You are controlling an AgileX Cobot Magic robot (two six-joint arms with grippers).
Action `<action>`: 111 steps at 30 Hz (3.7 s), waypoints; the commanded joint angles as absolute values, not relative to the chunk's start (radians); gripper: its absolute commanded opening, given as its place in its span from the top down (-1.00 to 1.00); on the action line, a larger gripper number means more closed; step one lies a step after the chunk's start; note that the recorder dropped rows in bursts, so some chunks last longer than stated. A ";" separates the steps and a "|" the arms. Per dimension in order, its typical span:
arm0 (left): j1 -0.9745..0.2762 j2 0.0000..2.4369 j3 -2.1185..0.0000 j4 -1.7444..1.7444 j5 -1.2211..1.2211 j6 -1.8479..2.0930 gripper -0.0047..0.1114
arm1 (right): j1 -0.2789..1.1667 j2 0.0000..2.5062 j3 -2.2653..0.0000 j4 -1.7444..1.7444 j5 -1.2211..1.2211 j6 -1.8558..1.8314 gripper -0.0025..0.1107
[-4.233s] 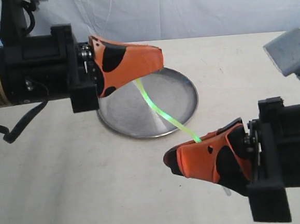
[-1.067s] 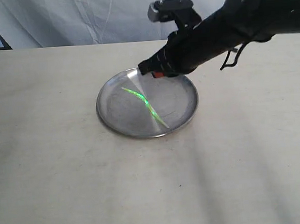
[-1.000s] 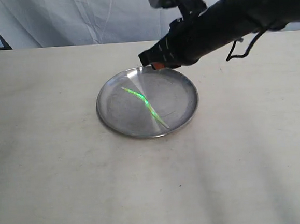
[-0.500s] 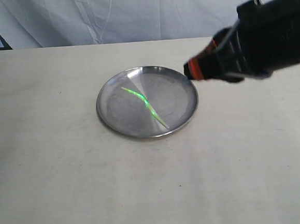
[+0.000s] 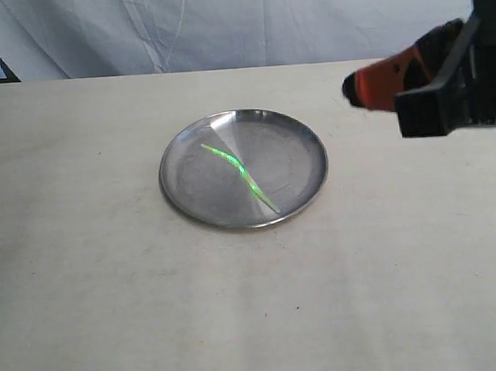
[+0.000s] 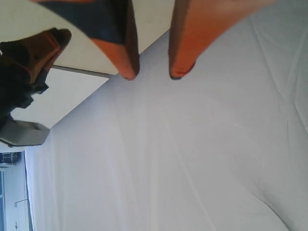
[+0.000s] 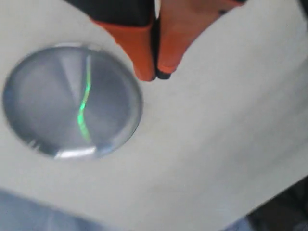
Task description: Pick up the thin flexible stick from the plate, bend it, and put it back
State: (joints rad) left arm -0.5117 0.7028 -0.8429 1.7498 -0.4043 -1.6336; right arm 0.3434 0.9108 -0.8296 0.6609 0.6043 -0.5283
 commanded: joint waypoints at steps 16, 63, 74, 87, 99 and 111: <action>-0.516 0.699 -0.841 1.744 -0.397 -1.636 0.51 | 0.013 0.057 0.000 0.710 -0.071 -0.576 0.96; -0.105 0.237 -0.157 1.070 -0.289 -1.772 0.51 | -0.166 0.000 0.000 0.656 0.104 -0.576 0.96; -0.072 0.198 -0.147 0.964 -0.328 -1.802 0.51 | -0.166 0.000 0.000 0.656 0.096 -0.574 0.96; -0.072 0.165 0.000 0.656 -0.227 -1.798 0.51 | -0.166 0.000 0.000 0.656 0.096 -0.574 0.96; -0.072 0.147 0.000 0.451 -0.098 -0.974 0.51 | -0.166 0.000 0.000 0.666 0.102 -0.574 0.96; -0.072 0.147 0.000 0.074 -0.045 -0.418 0.51 | -0.166 0.000 0.000 0.666 0.102 -0.574 0.96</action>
